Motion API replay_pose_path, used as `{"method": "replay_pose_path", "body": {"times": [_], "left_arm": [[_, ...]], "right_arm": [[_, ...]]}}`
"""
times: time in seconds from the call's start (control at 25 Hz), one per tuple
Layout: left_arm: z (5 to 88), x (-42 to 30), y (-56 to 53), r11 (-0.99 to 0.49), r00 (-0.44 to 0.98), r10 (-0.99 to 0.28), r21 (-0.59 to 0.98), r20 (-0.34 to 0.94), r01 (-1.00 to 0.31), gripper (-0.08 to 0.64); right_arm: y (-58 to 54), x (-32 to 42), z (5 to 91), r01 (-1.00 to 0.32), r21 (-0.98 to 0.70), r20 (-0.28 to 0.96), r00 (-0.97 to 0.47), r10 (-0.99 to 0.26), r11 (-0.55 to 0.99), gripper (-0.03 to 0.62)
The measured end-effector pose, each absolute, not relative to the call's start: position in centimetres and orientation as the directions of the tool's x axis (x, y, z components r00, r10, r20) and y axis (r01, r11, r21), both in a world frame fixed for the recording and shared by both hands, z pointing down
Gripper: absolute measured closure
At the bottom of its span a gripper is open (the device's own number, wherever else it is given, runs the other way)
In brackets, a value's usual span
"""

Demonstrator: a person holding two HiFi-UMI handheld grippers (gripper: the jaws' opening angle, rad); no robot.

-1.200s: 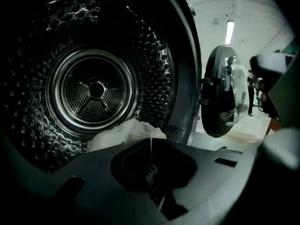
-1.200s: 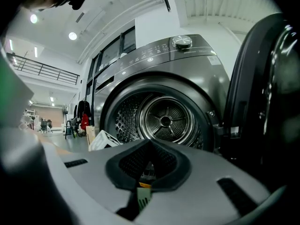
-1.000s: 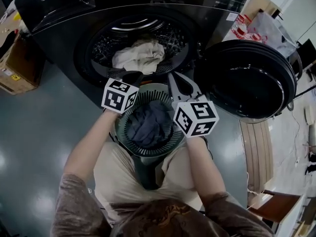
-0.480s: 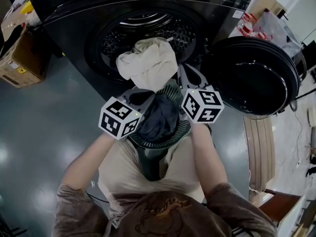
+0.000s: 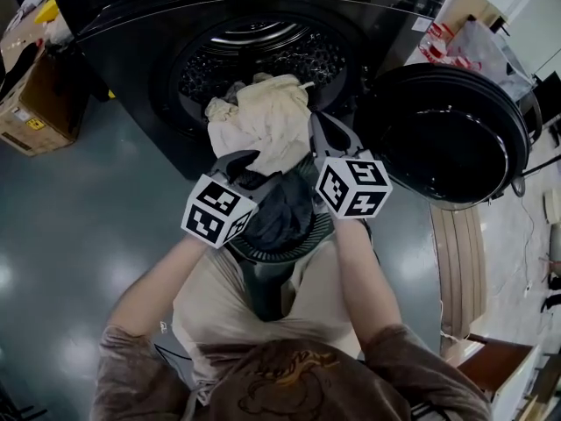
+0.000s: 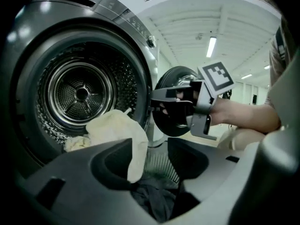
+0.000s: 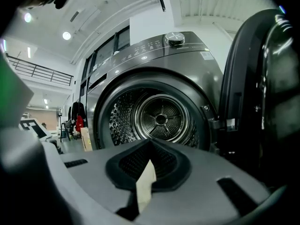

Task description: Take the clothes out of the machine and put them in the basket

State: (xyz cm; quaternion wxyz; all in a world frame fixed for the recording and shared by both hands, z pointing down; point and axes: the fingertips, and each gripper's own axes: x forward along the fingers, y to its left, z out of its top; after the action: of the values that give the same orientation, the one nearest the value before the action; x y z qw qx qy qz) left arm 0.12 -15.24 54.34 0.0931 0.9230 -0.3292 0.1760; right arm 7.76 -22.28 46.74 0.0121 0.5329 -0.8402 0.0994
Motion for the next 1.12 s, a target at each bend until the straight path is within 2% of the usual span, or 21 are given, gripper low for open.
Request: {"method": "replay_pose_path", "body": {"times": [0.36,0.64,1.0,1.08,1.12], "left_arm": [[56.9,-3.1,-26.1,-0.618,0.562,-0.716,-0.001,0.414,-0.786,0.175],[59.7,-3.5,-32.6,-0.584,0.494,-0.705,-0.022,0.509,-0.811,0.114],[62.9,-2.7,-34.5,-0.614,0.486,-0.585,0.036,0.649,-0.788,0.117],[63.2,-2.3,-33.9,-0.635,0.51,-0.553,0.064,0.659,-0.77,0.177],[63.3,-2.0,-33.5,-0.643,0.523,-0.537,0.081,0.661,-0.762,0.244]], "right_arm": [[-21.8,6.9,46.4,-0.889,-0.142,0.124,-0.452,-0.883,0.436,0.594],[-21.8,6.9,46.3,-0.892,-0.129,0.128,-0.448,-0.885,0.433,0.594],[-22.0,7.3,46.3,-0.892,-0.138,0.127,-0.446,-0.886,0.43,0.594],[-22.1,7.3,46.3,-0.892,-0.14,0.126,-0.446,-0.886,0.429,0.594],[-22.1,7.3,46.3,-0.892,-0.138,0.126,-0.447,-0.886,0.43,0.594]]}}
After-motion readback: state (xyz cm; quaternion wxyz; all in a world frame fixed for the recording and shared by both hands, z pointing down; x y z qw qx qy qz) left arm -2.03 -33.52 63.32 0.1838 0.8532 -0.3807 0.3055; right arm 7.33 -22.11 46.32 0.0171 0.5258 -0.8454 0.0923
